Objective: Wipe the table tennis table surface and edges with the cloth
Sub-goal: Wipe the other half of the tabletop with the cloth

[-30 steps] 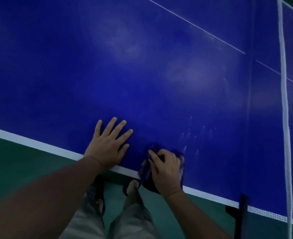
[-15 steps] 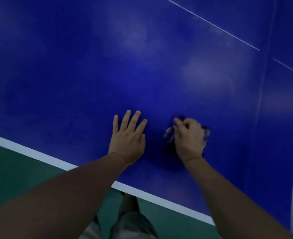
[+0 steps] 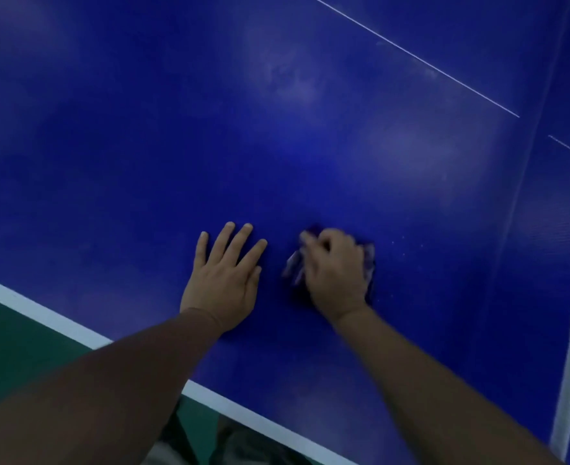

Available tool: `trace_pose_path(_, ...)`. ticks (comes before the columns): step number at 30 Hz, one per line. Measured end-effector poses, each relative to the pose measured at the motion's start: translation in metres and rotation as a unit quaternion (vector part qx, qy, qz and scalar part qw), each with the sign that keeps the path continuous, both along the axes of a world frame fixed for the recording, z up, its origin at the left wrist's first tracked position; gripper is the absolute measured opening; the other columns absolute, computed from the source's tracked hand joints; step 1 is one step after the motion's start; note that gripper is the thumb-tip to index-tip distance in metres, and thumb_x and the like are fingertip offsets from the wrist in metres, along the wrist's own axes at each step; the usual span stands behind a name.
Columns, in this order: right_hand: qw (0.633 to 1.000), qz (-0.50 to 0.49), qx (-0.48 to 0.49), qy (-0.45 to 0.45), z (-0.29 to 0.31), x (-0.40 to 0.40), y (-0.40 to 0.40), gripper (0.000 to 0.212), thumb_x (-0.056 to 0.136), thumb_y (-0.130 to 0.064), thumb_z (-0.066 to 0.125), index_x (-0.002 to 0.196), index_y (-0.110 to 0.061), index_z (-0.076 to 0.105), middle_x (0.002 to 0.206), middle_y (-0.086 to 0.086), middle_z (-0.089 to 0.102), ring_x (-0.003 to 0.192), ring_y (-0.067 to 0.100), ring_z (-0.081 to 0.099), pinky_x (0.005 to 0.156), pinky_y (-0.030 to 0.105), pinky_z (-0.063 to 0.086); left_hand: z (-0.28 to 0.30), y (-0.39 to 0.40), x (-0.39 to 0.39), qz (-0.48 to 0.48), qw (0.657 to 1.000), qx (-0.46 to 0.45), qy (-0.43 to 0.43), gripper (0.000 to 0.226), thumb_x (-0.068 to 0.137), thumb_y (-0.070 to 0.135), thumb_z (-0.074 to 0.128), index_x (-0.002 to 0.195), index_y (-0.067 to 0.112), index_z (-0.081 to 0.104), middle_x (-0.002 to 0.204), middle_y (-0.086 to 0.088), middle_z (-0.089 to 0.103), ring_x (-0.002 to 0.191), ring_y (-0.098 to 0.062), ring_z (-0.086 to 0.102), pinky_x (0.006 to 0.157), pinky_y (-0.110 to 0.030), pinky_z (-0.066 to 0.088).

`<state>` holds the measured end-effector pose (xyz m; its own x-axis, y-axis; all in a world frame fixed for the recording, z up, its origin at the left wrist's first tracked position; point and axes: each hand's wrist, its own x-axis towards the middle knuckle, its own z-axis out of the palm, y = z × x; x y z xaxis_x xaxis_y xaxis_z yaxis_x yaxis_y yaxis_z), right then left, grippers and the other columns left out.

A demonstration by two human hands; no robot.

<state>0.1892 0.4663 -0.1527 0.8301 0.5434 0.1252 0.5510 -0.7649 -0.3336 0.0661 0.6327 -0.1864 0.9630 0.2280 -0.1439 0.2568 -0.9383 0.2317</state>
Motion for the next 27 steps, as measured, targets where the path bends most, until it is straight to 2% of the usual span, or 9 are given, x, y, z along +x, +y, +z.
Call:
trace_pose_path(4, 0.995, -0.086, -0.006, -0.057, -0.008, 0.021, -0.038, 0.025, 0.097, -0.015, 0.064, 0.118, -0.004, 0.071, 0.093, 0.014, 0.059, 0.078, 0.033, 0.053, 0.066, 0.044, 0.045, 0.004, -0.002, 0.005, 0.014, 1.000, 0.010, -0.023, 0.051, 0.101, 0.043, 0.032, 0.144, 0.022, 0.050, 0.155, -0.006, 0.041, 0.147, -0.031, 0.030, 0.118, -0.062, 0.021)
trace_pose_path(8, 0.996, 0.051, -0.002, -0.077, -0.020, -0.023, -0.042, 0.023, 0.095, -0.018, 0.064, 0.115, -0.010, 0.073, 0.090, 0.009, 0.059, 0.078, 0.026, 0.048, 0.062, 0.040, 0.040, 0.010, 0.001, 0.034, 0.036, 0.998, 0.011, -0.049, 0.043, 0.099, 0.039, 0.036, 0.125, 0.016, 0.060, 0.134, -0.011, 0.054, 0.126, -0.031, 0.043, 0.107, -0.052, 0.032)
trace_pose_path(10, 0.991, 0.106, 0.000, -0.082, -0.021, -0.007, -0.021, 0.022, 0.095, -0.019, 0.067, 0.115, -0.013, 0.072, 0.092, 0.006, 0.058, 0.079, 0.022, 0.047, 0.063, 0.040, 0.040, 0.013, 0.001, 0.062, 0.045, 0.998, 0.007, -0.045, 0.046, 0.099, 0.039, 0.033, 0.128, 0.013, 0.058, 0.135, -0.013, 0.052, 0.127, -0.032, 0.042, 0.109, -0.051, 0.032)
trace_pose_path(13, 0.993, 0.084, -0.004, -0.088, -0.017, 0.051, 0.012, 0.015, 0.095, -0.020, 0.067, 0.106, -0.012, 0.072, 0.089, 0.007, 0.058, 0.074, 0.029, 0.052, 0.062, 0.041, 0.039, 0.010, 0.000, 0.094, 0.026, 1.000, 0.002, -0.013, 0.055, 0.101, 0.041, 0.024, 0.144, 0.015, 0.047, 0.151, -0.011, 0.041, 0.141, -0.032, 0.032, 0.118, -0.054, 0.024)
trace_pose_path(16, 0.997, -0.056, -0.014, -0.047, -0.014, 0.108, 0.001, 0.024, 0.096, -0.020, 0.062, 0.115, -0.007, 0.072, 0.100, 0.016, 0.060, 0.087, 0.039, 0.056, 0.072, 0.048, 0.045, 0.002, 0.001, 0.100, -0.003, 1.000, 0.014, 0.006, 0.058, 0.103, 0.047, 0.018, 0.156, 0.026, 0.031, 0.164, -0.008, 0.024, 0.152, -0.029, 0.015, 0.122, -0.055, 0.013)
trace_pose_path(19, 0.992, -0.111, -0.012, -0.061, -0.015, 0.095, -0.034, 0.024, 0.099, -0.018, 0.061, 0.115, -0.004, 0.071, 0.096, 0.013, 0.058, 0.083, 0.029, 0.051, 0.070, 0.040, 0.037, -0.002, 0.003, 0.102, -0.025, 0.999, 0.015, 0.018, 0.057, 0.104, 0.051, 0.011, 0.159, 0.036, 0.013, 0.169, -0.002, 0.005, 0.156, -0.025, -0.003, 0.123, -0.056, 0.002)
trace_pose_path(21, 0.997, -0.058, 0.008, -0.051, -0.015, 0.063, -0.033, 0.021, 0.099, -0.020, 0.060, 0.107, -0.005, 0.072, 0.087, 0.007, 0.055, 0.075, 0.019, 0.043, 0.065, 0.035, 0.033, -0.003, 0.003, 0.104, -0.027, 0.999, 0.016, 0.029, 0.058, 0.103, 0.053, 0.008, 0.159, 0.038, 0.009, 0.170, -0.001, 0.002, 0.156, -0.024, -0.006, 0.123, -0.056, -0.001)
trace_pose_path(24, 0.994, 0.081, 0.004, -0.075, -0.020, 0.048, -0.008, 0.023, 0.099, -0.026, 0.058, 0.114, -0.012, 0.071, 0.092, 0.005, 0.056, 0.076, 0.022, 0.049, 0.064, 0.038, 0.039, -0.001, 0.003, 0.105, -0.024, 0.999, 0.020, 0.030, 0.058, 0.104, 0.052, 0.012, 0.159, 0.036, 0.014, 0.169, -0.002, 0.007, 0.156, -0.024, -0.002, 0.123, -0.056, 0.001)
trace_pose_path(27, 0.993, 0.070, 0.014, -0.092, -0.020, 0.094, 0.014, 0.022, 0.094, -0.021, 0.066, 0.112, -0.011, 0.072, 0.093, 0.008, 0.058, 0.077, 0.029, 0.055, 0.065, 0.041, 0.041, 0.002, 0.003, 0.103, -0.025, 0.999, 0.021, 0.034, 0.058, 0.103, 0.050, 0.015, 0.159, 0.034, 0.022, 0.168, -0.004, 0.014, 0.156, -0.026, 0.005, 0.122, -0.057, 0.004)
